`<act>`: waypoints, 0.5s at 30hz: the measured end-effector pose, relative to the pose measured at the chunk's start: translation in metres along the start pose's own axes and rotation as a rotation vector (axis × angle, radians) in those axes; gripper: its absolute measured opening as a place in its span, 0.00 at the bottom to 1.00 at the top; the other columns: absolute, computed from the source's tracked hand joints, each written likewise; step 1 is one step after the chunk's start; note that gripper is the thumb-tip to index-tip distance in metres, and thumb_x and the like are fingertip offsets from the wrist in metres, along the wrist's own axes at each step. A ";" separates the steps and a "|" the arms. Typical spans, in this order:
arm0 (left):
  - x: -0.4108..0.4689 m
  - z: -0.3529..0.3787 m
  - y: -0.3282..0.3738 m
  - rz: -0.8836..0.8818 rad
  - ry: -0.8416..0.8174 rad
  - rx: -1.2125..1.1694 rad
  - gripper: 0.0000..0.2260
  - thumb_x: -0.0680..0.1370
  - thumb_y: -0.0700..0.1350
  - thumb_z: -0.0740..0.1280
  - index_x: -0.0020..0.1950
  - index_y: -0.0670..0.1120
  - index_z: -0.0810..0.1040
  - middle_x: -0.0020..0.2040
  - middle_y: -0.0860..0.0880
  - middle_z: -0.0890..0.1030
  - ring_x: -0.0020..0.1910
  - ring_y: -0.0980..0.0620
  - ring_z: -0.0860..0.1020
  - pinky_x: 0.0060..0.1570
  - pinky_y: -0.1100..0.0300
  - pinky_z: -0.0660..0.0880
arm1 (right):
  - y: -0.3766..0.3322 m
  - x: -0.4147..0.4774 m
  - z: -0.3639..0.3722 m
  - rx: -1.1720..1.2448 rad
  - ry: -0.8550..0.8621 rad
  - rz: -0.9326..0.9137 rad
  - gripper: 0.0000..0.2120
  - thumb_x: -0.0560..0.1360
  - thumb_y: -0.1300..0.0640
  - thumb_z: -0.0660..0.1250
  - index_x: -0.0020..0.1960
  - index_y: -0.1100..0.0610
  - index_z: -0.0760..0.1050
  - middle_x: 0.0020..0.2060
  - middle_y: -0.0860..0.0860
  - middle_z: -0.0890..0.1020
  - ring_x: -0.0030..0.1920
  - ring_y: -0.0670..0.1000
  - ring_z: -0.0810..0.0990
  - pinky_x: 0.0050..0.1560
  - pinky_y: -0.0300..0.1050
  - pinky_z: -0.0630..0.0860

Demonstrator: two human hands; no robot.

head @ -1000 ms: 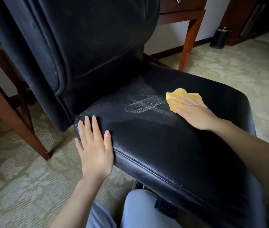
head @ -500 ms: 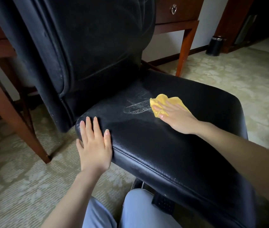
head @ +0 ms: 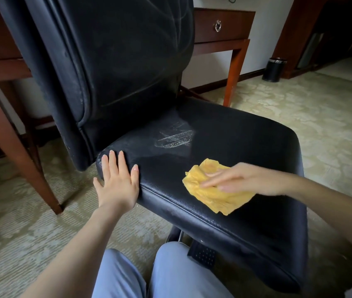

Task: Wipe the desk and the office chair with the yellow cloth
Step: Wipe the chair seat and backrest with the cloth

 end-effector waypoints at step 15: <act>-0.002 0.002 0.000 0.027 0.038 -0.005 0.27 0.81 0.56 0.43 0.78 0.49 0.43 0.79 0.52 0.41 0.76 0.52 0.38 0.72 0.40 0.48 | 0.006 0.016 -0.081 -0.417 0.668 0.462 0.02 0.76 0.53 0.65 0.47 0.50 0.72 0.40 0.45 0.76 0.45 0.49 0.76 0.43 0.44 0.72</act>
Point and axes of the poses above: each hand's wrist, its own x-axis towards the middle knuckle, its own z-axis out of the palm, y = z × x, the point moved 4 cm from there along x, towards the middle knuckle
